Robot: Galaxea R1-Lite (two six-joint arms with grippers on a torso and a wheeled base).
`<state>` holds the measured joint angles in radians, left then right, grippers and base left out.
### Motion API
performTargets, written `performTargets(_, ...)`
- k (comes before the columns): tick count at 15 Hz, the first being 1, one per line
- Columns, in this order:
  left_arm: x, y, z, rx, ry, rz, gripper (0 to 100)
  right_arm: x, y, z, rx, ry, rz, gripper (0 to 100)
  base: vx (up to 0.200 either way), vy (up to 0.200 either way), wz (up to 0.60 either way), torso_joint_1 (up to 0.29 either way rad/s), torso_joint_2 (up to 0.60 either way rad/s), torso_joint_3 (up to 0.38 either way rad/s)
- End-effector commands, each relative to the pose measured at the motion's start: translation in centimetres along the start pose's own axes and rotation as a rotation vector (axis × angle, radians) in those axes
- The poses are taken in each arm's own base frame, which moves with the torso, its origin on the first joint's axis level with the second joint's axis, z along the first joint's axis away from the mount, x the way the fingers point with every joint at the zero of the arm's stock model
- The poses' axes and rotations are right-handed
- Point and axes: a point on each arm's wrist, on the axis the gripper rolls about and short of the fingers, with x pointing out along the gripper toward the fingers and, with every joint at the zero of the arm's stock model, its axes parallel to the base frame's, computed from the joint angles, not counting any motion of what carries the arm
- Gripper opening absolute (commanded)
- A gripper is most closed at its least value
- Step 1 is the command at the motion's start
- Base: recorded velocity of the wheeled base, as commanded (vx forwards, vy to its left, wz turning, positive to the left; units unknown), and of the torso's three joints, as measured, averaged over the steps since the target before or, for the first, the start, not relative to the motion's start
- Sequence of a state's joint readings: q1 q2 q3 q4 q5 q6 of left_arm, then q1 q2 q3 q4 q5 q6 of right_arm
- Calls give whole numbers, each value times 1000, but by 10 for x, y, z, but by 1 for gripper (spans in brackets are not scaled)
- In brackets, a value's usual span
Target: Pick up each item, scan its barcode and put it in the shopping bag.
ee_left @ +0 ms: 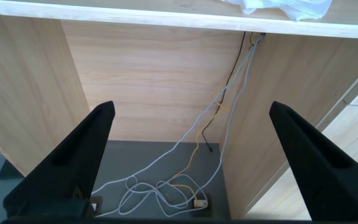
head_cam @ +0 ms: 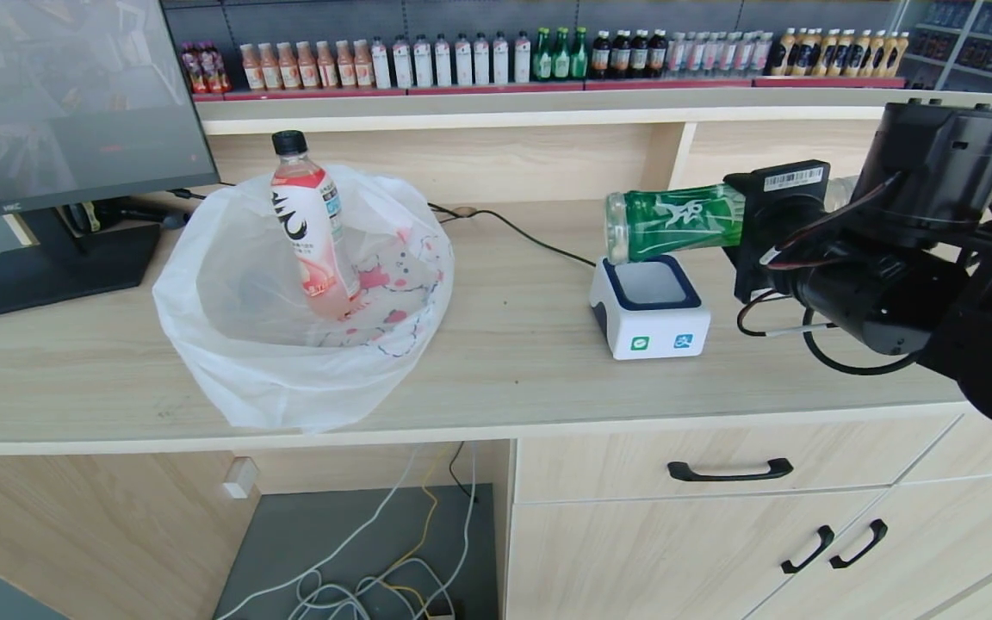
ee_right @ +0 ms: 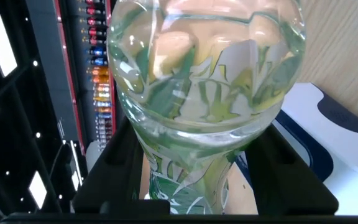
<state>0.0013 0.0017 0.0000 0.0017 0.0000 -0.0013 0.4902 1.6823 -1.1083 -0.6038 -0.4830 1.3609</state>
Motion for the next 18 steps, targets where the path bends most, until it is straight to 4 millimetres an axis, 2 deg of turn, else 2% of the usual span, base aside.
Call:
performTargets(1, 0, 0, 0, 0, 0, 0, 100, -11, 12, 0, -25, 15, 40, 0, 0, 0, 0, 0, 0, 0)
performTargets(3, 0, 0, 0, 0, 0, 0, 100, -24, 25, -2, -90, 46, 83, 0, 0, 0, 0, 0, 0, 0)
performTargets(5, 0, 0, 0, 0, 0, 0, 100, -37, 35, -7, -233, 65, 139, 0, 0, 0, 0, 0, 0, 0)
performTargets(7, 0, 0, 0, 0, 0, 0, 100, -41, 45, -8, -354, 34, 253, 0, 0, 0, 0, 0, 0, 0)
performTargets(9, 0, 0, 0, 0, 0, 0, 100, -45, 42, -10, -515, 35, 312, 0, 0, 0, 0, 0, 0, 0)
performTargets(11, 0, 0, 0, 0, 0, 0, 100, -62, 37, -24, -738, 37, 439, 0, 0, 0, 0, 0, 0, 0)
performTargets(15, 0, 0, 0, 1, 0, -1, 100, -77, 17, -32, -1054, 19, 653, 0, 0, 0, 0, 0, 0, 0)
performTargets(18, 0, 0, 0, 0, 0, -1, 100, -81, 17, -29, -1167, -49, 698, 0, 0, 0, 0, 0, 0, 0)
